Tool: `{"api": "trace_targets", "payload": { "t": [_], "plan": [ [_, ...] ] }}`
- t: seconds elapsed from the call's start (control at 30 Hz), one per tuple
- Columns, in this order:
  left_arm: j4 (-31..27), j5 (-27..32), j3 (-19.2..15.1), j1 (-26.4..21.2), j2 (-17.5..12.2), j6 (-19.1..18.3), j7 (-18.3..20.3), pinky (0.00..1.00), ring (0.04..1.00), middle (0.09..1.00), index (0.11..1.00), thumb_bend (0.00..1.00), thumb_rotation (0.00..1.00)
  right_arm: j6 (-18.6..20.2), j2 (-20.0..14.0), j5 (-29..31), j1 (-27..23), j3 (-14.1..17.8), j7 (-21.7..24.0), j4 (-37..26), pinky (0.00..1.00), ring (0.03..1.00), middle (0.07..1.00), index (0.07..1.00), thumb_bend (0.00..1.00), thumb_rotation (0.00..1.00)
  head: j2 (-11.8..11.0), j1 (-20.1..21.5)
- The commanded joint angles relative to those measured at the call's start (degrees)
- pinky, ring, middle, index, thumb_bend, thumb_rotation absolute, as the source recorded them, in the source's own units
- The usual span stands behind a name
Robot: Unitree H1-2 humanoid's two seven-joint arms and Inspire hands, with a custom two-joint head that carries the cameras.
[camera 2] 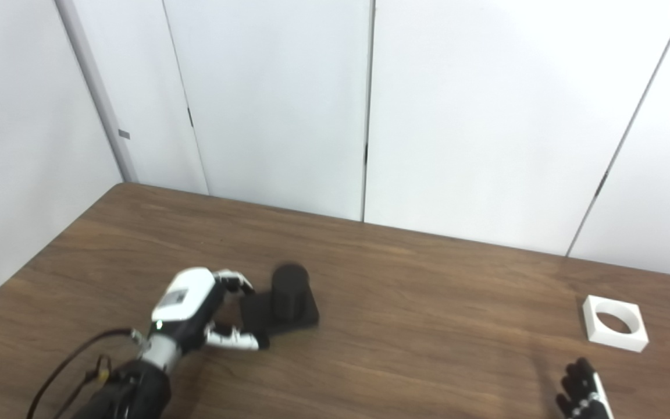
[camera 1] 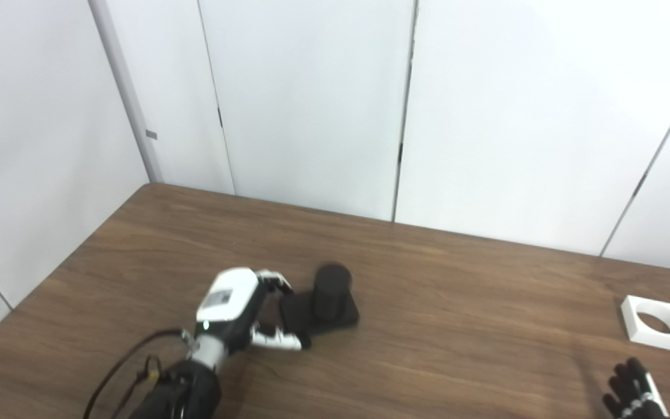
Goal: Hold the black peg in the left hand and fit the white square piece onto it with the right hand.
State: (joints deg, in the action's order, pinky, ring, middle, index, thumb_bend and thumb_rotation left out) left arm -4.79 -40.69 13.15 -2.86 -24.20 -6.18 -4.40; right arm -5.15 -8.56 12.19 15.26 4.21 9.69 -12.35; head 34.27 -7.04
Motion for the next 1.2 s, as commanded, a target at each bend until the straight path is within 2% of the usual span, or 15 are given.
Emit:
{"api": "trace_targets", "payload": {
  "t": [0.0,0.13,0.33,0.63,0.77,0.9,1.17],
  "plan": [
    [-3.33,0.54,0.71,0.03,0.21,2.16,1.24,0.59,0.702,0.728,0.487,0.50,0.06,0.03,1.81,0.20,1.65,-0.84,-0.43,0.21,1.00,1.000,0.989,1.000,0.53,0.95,0.65,0.79],
    [-6.49,0.67,3.47,2.09,0.20,4.66,5.45,0.59,0.715,0.746,0.490,0.50,0.05,0.72,1.90,-0.87,1.71,-1.50,-1.12,-0.96,1.00,1.000,0.985,1.000,0.53,0.94,1.97,2.74],
    [-9.66,-0.28,8.07,3.44,-0.85,6.94,12.38,0.62,0.744,0.767,0.490,0.50,0.05,2.05,2.29,-2.10,2.11,-2.73,-2.34,-2.93,1.00,1.000,0.974,1.000,0.57,0.92,5.19,7.56],
    [-10.25,-0.05,12.05,4.59,-1.96,11.29,16.26,0.64,0.758,0.754,0.489,0.50,0.05,6.43,3.14,-4.18,1.79,-4.87,-5.39,-6.37,0.99,0.984,0.948,1.000,0.60,0.90,9.52,12.25],
    [-8.26,-0.40,13.83,5.13,-2.16,14.30,15.77,0.65,0.762,0.744,0.488,0.50,0.05,8.69,2.99,-5.30,1.70,-5.94,-6.35,-8.04,1.00,0.982,0.942,1.000,0.63,0.91,10.60,13.13],
    [-6.79,-1.60,14.33,5.69,-1.69,15.82,14.28,0.66,0.762,0.746,0.488,0.50,0.05,9.30,2.79,-5.13,1.62,-6.38,-6.65,-8.54,1.00,0.985,0.942,1.000,0.62,0.91,11.02,13.30],
    [-5.66,-4.38,14.57,6.92,0.42,16.18,11.79,0.72,0.777,0.754,0.489,0.50,0.05,10.75,2.66,-4.94,1.38,-6.64,-7.36,-9.12,1.00,0.991,0.938,1.000,0.62,0.90,11.24,13.34]
  ]
}}
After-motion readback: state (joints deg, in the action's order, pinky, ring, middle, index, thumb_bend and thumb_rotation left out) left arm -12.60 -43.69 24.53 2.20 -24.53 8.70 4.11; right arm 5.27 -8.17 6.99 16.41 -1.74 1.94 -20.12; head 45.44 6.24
